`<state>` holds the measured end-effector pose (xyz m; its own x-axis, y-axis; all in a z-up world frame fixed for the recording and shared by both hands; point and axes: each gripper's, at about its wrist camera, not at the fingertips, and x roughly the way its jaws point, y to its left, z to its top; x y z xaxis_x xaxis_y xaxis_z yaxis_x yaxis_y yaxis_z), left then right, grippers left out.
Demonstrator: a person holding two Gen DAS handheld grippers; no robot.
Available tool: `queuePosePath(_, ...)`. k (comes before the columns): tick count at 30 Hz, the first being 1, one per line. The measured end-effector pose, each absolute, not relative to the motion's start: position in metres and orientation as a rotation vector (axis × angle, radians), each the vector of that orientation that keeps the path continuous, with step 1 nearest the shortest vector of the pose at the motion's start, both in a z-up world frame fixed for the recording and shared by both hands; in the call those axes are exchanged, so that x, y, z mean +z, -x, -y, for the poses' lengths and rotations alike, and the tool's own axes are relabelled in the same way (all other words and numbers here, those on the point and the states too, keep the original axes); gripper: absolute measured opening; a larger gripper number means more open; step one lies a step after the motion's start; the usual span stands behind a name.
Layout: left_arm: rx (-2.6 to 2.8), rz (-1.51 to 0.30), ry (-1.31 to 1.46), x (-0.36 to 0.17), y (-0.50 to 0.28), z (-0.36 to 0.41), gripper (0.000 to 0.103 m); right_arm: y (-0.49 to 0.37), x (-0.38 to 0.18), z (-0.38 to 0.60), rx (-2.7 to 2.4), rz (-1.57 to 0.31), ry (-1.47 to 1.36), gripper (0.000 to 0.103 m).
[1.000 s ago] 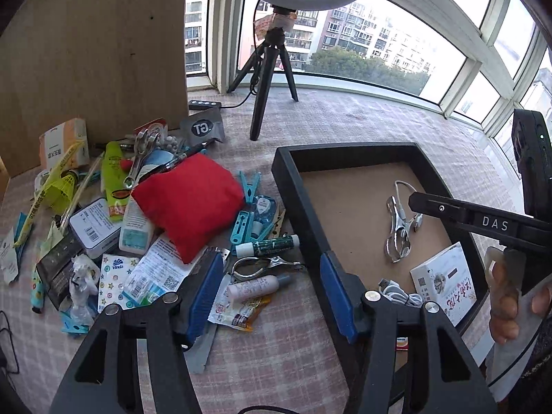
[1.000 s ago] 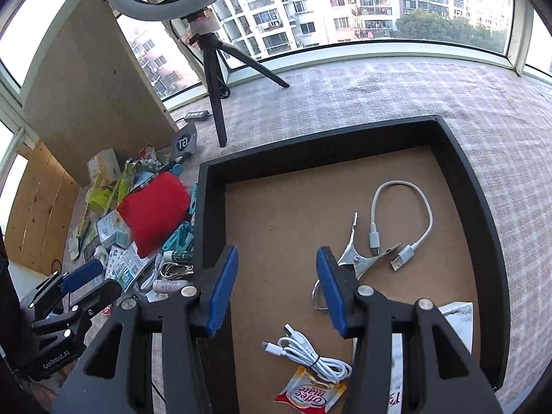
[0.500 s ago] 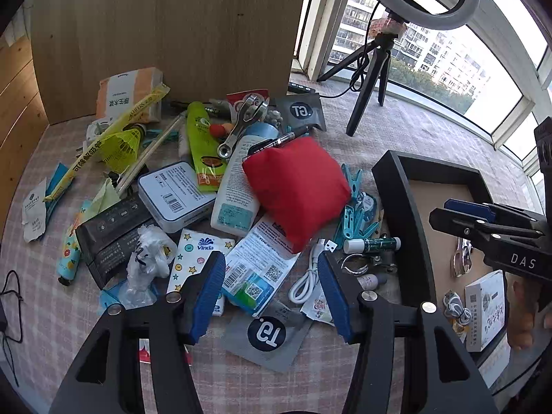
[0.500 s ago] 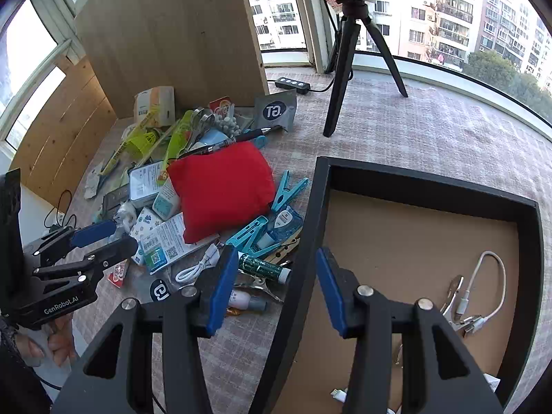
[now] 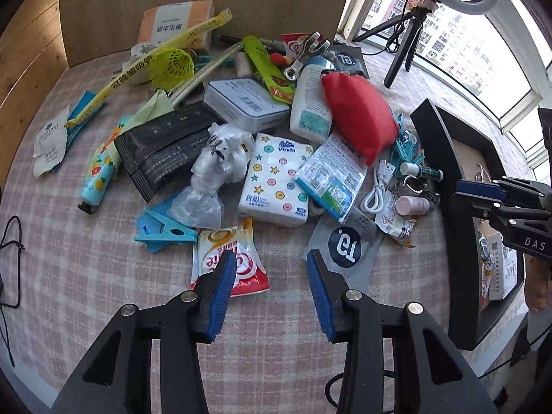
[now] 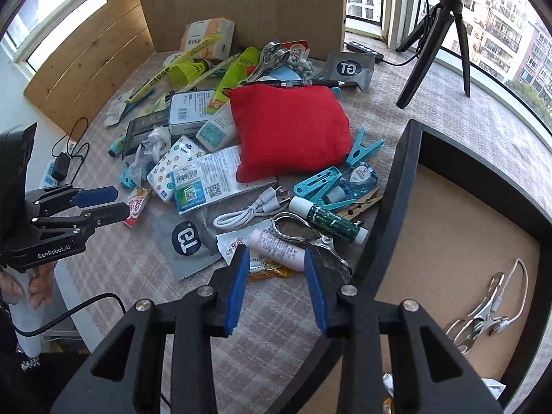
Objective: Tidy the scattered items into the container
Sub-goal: 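Move the right gripper to the pink lotion tube while the left reaches the grey pouch, then grasp the pink lotion tube with the right gripper while the left grasps the grey pouch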
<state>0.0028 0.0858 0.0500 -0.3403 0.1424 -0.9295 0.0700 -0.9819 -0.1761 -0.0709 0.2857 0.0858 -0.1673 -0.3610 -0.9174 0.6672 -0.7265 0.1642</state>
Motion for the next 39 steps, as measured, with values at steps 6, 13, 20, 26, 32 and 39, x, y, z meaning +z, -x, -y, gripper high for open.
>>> queuePosePath(6, 2.426, 0.344, 1.816, 0.027, -0.012, -0.108, 0.036, 0.065, 0.069, -0.271, -1.914, -0.503, -1.422, 0.026)
queuePosePath(13, 2.403, 0.341, 1.831, 0.019, 0.0, -0.121, 0.036, 0.068, 0.054, -0.259, -1.859, -0.586, -1.427, 0.027)
queuePosePath(20, 2.405, 0.306, 1.832, 0.015, 0.01, -0.128, 0.036, 0.071, 0.049, -0.254, -1.846, -0.63, -1.4, 0.027)
queuePosePath(26, 2.402, 0.348, 1.829, 0.017, 0.021, -0.128, 0.032, 0.078, 0.045, -0.253, -1.851, -0.652, -1.396, 0.027)
queuePosePath(32, 2.41, 0.353, 1.819, 0.016, 0.025, -0.132, 0.023, 0.08, 0.03, -0.248, -1.818, -0.659, -1.439, 0.026)
queuePosePath(39, 2.437, 0.387, 1.819, 0.019, 0.022, -0.123, 0.003, 0.081, 0.032, -0.251, -1.814, -0.593, -1.462, 0.02)
